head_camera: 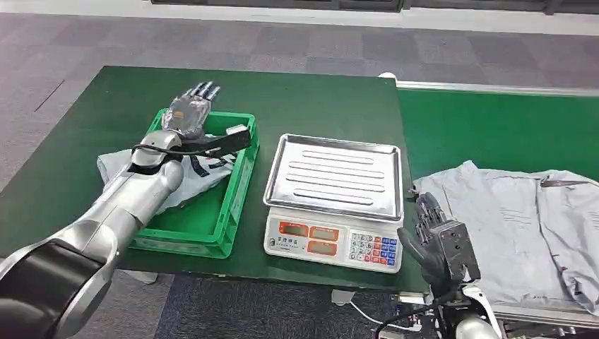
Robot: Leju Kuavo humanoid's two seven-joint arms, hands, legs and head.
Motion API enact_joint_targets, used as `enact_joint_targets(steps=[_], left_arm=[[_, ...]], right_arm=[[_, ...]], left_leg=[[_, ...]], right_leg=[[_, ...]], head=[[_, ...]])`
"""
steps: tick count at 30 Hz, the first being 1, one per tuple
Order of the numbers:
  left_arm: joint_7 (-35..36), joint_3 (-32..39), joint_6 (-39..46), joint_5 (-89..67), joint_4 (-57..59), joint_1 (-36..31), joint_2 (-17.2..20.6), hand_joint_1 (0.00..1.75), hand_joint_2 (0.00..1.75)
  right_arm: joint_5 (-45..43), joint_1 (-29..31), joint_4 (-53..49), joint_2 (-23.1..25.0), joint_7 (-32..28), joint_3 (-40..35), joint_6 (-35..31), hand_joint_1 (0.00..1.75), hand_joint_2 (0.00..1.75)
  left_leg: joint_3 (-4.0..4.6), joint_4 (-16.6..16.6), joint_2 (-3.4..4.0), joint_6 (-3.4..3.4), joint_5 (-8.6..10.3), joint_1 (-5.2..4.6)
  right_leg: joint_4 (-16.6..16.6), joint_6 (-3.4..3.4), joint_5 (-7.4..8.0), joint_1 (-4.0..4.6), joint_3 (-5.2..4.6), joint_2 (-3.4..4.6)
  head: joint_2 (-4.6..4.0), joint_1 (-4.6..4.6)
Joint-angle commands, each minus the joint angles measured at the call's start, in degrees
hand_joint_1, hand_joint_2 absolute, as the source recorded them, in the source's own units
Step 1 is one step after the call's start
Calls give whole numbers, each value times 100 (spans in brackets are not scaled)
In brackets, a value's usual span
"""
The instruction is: Moved the parcel from conveyor to table for the left to box.
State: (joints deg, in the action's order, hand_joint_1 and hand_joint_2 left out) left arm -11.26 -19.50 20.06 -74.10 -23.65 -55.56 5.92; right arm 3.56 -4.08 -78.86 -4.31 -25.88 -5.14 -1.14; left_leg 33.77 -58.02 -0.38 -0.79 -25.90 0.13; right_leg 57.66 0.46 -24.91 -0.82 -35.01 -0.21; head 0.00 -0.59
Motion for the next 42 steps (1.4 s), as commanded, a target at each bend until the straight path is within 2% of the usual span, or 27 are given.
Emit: enact_joint_targets(steps=[1,42], left_arm=[[-46,290,14,-21,61,-354,-171,0,175],[-46,290,14,-21,61,-354,-171,0,175]], right_arm=[[-8,138,298,77,1,269,-3,0,175],[-8,138,298,77,1,269,-3,0,175]], left_leg=[[-3,1,-3,-1,-1,9],[-7,5,2,0,-1,8]], right_leg=[[-9,-4,1,10,9,-4],[-11,-4,2,9,11,-1]], head=[[0,0],[0,0]])
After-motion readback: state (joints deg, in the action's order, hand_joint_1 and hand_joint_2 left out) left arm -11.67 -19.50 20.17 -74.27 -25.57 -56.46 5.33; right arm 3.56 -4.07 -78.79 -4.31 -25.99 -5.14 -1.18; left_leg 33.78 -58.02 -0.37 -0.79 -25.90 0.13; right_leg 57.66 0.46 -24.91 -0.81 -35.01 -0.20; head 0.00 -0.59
